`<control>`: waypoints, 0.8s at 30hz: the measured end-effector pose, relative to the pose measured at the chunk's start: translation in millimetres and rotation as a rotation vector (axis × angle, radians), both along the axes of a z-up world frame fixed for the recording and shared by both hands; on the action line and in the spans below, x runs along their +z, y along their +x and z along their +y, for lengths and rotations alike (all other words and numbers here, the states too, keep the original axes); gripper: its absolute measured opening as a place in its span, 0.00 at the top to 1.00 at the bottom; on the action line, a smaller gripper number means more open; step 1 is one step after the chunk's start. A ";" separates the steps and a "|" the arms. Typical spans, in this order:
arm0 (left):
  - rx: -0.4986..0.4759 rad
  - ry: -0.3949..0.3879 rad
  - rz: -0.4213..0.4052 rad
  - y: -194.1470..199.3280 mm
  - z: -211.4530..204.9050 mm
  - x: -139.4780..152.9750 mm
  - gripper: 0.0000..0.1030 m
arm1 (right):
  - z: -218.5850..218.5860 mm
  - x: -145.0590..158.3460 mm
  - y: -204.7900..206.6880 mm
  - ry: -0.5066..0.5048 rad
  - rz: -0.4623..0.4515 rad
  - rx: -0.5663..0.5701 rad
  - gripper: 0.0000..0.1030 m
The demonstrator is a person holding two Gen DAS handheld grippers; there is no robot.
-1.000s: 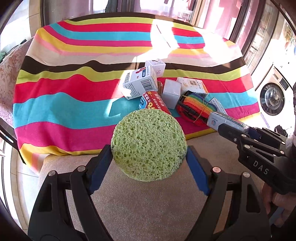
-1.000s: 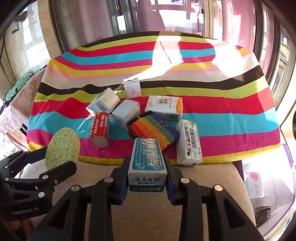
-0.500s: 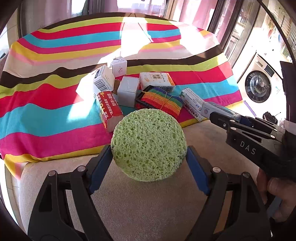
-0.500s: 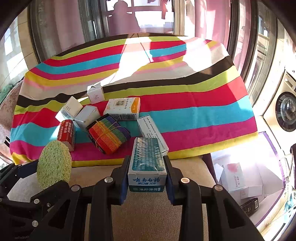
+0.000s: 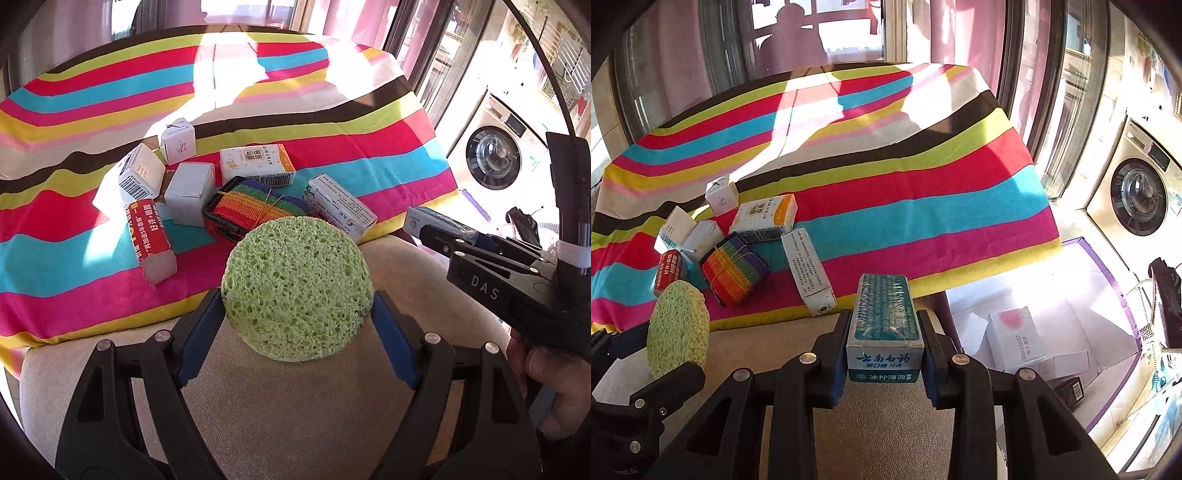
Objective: Organize objects
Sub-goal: 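Carry the sponge and blue-green box over the storage box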
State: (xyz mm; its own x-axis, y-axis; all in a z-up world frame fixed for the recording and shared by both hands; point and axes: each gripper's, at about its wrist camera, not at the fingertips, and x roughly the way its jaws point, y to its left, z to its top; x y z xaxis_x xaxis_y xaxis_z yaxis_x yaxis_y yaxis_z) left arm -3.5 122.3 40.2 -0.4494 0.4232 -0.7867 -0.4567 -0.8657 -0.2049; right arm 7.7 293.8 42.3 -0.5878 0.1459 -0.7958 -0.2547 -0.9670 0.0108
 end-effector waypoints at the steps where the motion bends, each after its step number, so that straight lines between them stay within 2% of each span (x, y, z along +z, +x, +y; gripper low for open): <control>1: -0.008 0.003 0.000 -0.4 3.8 -0.1 0.20 | 3.6 -0.2 0.9 0.004 -0.001 -0.012 0.67; 13: -0.120 0.048 -0.009 -1.5 58.0 0.4 0.20 | 49.3 -7.2 14.4 0.032 -0.031 -0.139 0.67; 24: -0.199 0.095 -0.053 -6.2 103.2 -4.1 0.20 | 99.4 -16.1 31.7 0.062 -0.062 -0.279 0.67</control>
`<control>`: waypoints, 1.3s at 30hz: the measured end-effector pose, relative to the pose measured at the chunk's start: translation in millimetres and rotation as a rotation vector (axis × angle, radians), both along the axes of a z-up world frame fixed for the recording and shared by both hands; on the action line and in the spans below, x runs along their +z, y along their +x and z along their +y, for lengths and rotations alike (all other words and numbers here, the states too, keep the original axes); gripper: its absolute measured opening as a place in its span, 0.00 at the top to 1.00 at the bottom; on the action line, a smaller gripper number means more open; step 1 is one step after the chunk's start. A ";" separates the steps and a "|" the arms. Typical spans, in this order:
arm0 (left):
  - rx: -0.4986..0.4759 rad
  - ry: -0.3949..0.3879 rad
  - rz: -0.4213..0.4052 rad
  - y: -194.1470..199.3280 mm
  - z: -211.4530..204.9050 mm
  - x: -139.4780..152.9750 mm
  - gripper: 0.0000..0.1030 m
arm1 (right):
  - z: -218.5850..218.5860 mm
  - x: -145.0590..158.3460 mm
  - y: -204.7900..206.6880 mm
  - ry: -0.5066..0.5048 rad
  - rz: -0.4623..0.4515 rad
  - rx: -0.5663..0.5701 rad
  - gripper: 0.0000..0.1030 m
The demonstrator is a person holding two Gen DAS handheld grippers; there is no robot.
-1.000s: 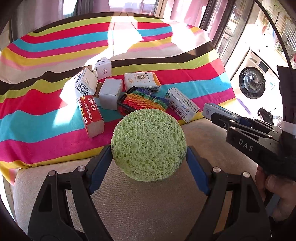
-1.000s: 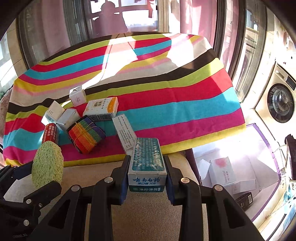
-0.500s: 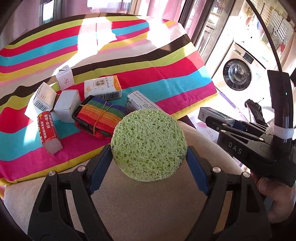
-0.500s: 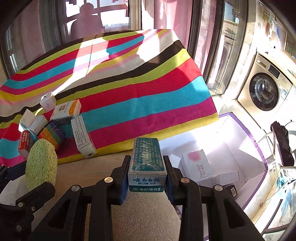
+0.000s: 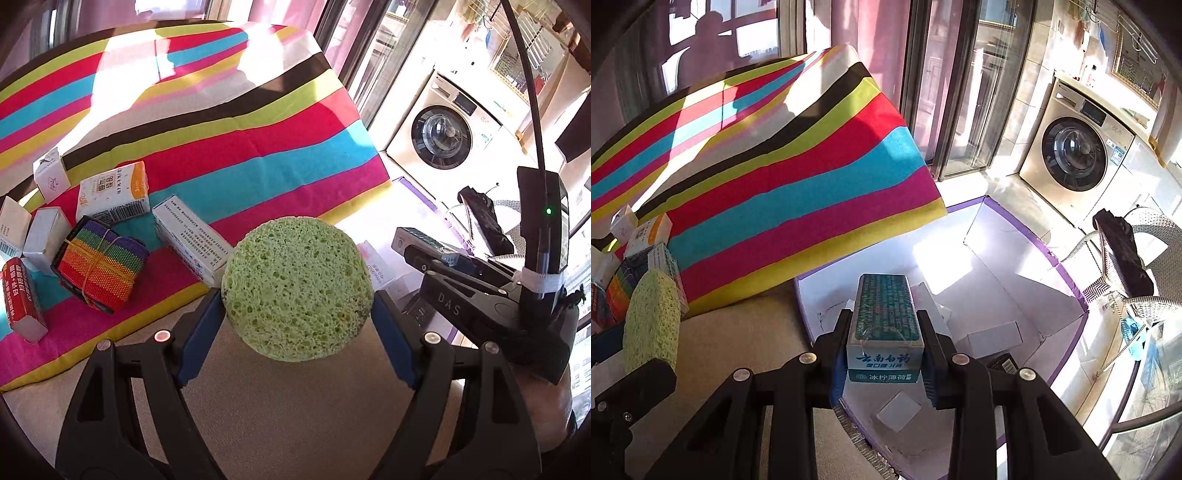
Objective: Organize objects
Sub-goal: 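Carry the sponge and blue-green box over the storage box, then open both grippers dropping the sponge and blue-green box into the storage box, then move both open grippers back to the pile of boxes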
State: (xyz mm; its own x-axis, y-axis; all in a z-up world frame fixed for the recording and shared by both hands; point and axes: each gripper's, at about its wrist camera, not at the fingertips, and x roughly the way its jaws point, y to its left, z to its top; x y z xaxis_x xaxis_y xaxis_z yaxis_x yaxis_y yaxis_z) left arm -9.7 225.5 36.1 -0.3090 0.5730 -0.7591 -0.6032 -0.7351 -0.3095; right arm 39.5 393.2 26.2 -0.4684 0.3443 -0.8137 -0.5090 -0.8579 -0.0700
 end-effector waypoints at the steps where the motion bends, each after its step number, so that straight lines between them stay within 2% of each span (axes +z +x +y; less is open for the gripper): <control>1: -0.005 0.006 -0.005 -0.5 3.2 -0.4 0.20 | 4.0 -0.7 1.7 0.000 -0.004 -0.013 0.67; 12: -0.086 0.061 -0.033 0.3 48.0 1.4 0.20 | 48.1 -7.3 19.4 0.023 -0.028 -0.175 0.66; 14: -0.109 0.068 -0.046 1.1 56.2 0.9 0.17 | 54.5 -5.4 25.1 0.023 -0.020 -0.211 0.64; 15: -0.116 0.068 -0.051 1.7 59.3 0.4 0.12 | 57.0 -4.7 27.3 0.023 -0.016 -0.230 0.62; 17: -0.127 0.067 -0.050 2.9 61.5 0.5 0.10 | 61.4 -2.8 30.7 0.019 0.002 -0.256 0.43; 20: -0.107 0.073 -0.058 2.6 56.5 0.5 0.10 | 63.0 0.9 33.7 0.021 0.026 -0.267 0.33; 28: 0.059 0.037 -0.091 -8.5 21.6 -6.4 0.10 | 42.4 -1.2 21.4 -0.032 0.028 -0.189 0.32; 39: 0.245 0.091 -0.113 -18.7 -74.3 -6.6 0.10 | -22.4 3.4 -10.6 -0.065 0.019 0.016 0.30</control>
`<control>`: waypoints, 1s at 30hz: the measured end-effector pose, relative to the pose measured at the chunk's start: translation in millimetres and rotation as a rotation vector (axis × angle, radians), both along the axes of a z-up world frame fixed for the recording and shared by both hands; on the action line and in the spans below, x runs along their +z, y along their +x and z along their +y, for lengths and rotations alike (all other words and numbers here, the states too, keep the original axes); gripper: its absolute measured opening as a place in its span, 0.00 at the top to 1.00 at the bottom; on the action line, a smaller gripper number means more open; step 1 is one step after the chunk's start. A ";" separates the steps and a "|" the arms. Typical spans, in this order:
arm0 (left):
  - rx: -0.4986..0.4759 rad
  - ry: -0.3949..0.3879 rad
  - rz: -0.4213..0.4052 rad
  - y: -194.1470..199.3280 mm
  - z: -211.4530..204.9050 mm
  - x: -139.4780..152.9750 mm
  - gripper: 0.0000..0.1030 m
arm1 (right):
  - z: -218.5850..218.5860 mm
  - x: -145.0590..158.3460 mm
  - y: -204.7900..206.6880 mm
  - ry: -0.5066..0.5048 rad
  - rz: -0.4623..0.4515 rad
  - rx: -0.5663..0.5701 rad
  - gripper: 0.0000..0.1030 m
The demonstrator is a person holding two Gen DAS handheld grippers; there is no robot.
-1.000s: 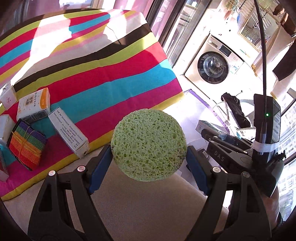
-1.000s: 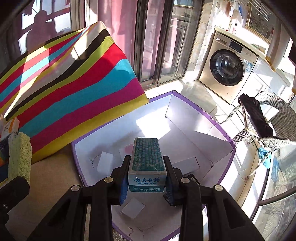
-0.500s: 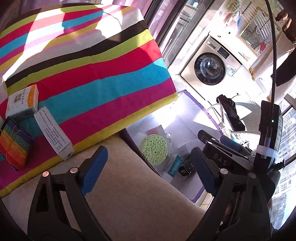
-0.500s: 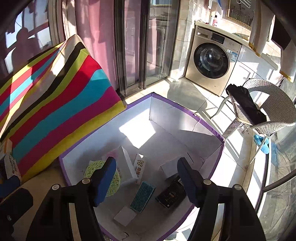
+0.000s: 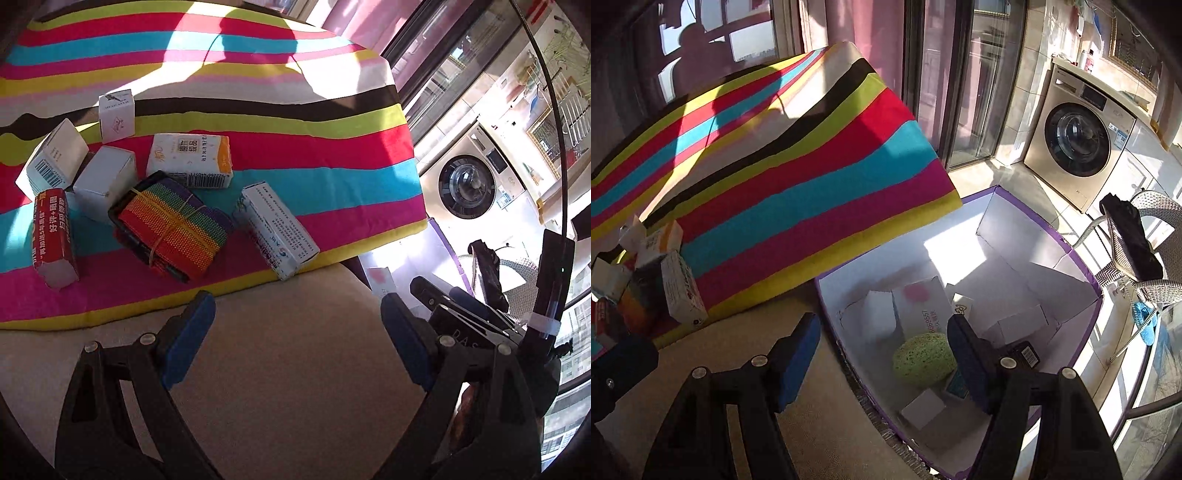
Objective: Organize objects
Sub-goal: 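Move both open grippers back to the pile of boxes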
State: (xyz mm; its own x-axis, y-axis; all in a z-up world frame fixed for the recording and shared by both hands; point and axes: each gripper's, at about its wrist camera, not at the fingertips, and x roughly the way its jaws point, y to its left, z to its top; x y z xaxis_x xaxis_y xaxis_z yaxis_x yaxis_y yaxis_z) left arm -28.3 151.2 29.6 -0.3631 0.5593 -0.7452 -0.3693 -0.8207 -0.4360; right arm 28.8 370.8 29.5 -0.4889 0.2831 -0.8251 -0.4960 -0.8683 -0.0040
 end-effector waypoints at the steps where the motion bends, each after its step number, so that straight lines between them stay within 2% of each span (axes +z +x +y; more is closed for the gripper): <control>1: 0.016 0.005 0.000 0.2 -9.8 -0.1 0.10 | -7.4 1.2 -3.2 0.002 0.004 0.022 0.30; 8: 0.128 0.032 -0.009 5.4 -70.7 -2.8 0.10 | -59.8 8.3 -23.2 -0.003 0.030 0.173 0.26; 16: 0.221 0.046 -0.009 11.0 -121.7 -4.1 0.10 | -127.1 14.9 -40.3 0.066 0.055 0.379 0.23; 23: 0.275 0.070 -0.019 12.7 -153.3 -6.7 0.10 | -176.2 13.3 -62.7 0.129 0.053 0.616 0.21; 30: 0.317 0.090 -0.027 9.5 -173.9 -8.0 0.10 | -196.0 4.4 -94.1 0.144 0.022 0.730 0.21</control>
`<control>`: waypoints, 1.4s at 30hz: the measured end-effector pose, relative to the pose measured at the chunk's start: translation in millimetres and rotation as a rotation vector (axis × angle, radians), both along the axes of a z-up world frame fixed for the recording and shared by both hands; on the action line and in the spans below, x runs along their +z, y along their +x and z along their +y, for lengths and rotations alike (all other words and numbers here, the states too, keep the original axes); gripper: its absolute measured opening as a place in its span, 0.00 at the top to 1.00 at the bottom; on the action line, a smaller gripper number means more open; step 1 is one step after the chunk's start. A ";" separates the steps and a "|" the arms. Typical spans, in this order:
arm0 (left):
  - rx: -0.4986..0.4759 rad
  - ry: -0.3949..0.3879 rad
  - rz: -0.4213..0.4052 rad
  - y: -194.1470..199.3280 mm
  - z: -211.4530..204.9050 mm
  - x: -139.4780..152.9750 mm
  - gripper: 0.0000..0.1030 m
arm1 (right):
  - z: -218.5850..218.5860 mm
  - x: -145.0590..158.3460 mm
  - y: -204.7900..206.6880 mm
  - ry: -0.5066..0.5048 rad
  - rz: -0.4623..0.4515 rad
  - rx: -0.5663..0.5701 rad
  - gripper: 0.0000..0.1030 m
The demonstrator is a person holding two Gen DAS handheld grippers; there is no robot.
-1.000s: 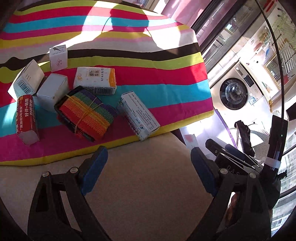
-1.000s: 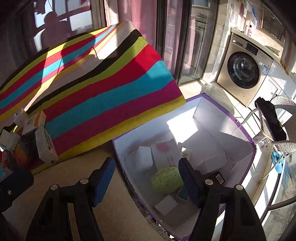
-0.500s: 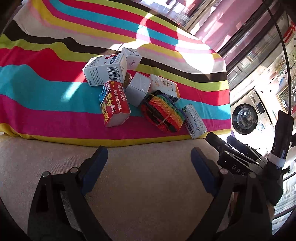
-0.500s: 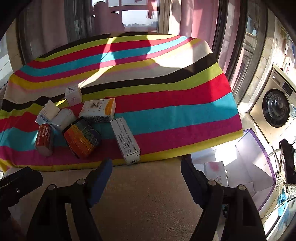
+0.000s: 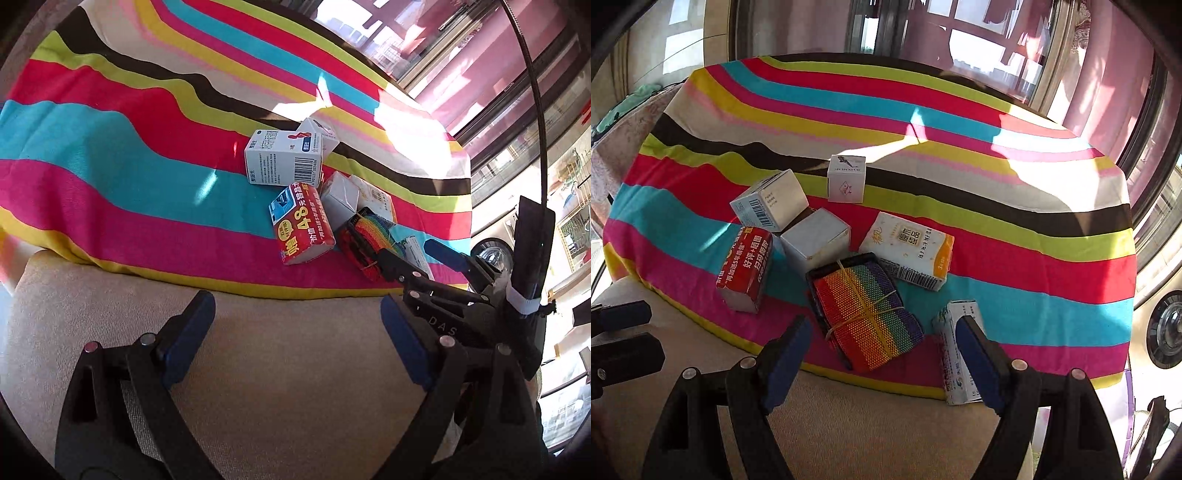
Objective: Organize objects
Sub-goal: 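Move both open grippers back to the pile of boxes, then grasp the rainbow bundle with the right gripper while the left grasps the white milk carton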
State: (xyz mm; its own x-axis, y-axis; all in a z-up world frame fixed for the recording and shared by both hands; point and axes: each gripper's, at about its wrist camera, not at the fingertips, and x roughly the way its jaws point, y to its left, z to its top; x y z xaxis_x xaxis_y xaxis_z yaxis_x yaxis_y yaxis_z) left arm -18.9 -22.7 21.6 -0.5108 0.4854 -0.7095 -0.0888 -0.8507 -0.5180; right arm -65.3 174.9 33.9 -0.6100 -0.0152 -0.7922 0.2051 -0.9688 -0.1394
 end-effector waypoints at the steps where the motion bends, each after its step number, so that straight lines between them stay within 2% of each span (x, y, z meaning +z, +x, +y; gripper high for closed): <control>1: 0.004 -0.001 0.001 -0.6 -1.6 0.4 0.10 | -2.3 -1.8 -3.8 0.002 -0.005 0.015 0.21; 9: 0.021 -0.018 0.013 -17.7 -8.9 3.9 0.10 | -7.5 -22.2 -31.9 -0.019 -0.098 0.068 0.21; 13: 0.034 -0.004 0.047 -39.9 -17.2 10.2 0.10 | -4.0 -32.0 -36.6 -0.054 -0.129 0.065 0.21; 16: 0.028 0.021 0.043 -62.9 -18.5 9.7 0.10 | -0.3 -38.6 -38.9 -0.088 -0.149 0.059 0.24; 17: 0.023 0.030 0.038 -70.3 -18.0 8.4 0.10 | 0.4 -40.3 -39.1 -0.090 -0.151 0.053 0.28; 23: -0.004 0.055 0.023 -105.8 -10.2 2.5 0.10 | 0.1 -42.2 -42.1 -0.112 -0.139 0.060 0.37; 33: -0.055 0.047 -0.003 -137.3 5.0 -9.4 0.10 | -1.4 -42.0 -40.4 -0.120 -0.112 0.063 0.39; 35: -0.079 0.045 0.011 -138.0 9.3 -9.5 0.14 | -1.5 -41.2 -39.5 -0.122 -0.104 0.062 0.39; 37: -0.093 0.032 0.002 -138.1 13.0 -10.9 0.30 | -2.5 -40.6 -39.4 -0.122 -0.096 0.061 0.39; 42: -0.077 0.013 0.046 -127.4 11.7 -2.5 0.30 | -2.3 -35.4 -34.6 -0.123 -0.069 0.057 0.39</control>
State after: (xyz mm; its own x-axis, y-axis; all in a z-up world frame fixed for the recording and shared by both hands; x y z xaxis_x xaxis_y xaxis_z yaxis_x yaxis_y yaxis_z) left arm -146.3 -10.9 19.1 -0.5037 0.5333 -0.6797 -0.1780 -0.8339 -0.5224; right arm -99.8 172.5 -1.5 -0.5494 -0.1483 -0.8223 0.2655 -0.9641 -0.0036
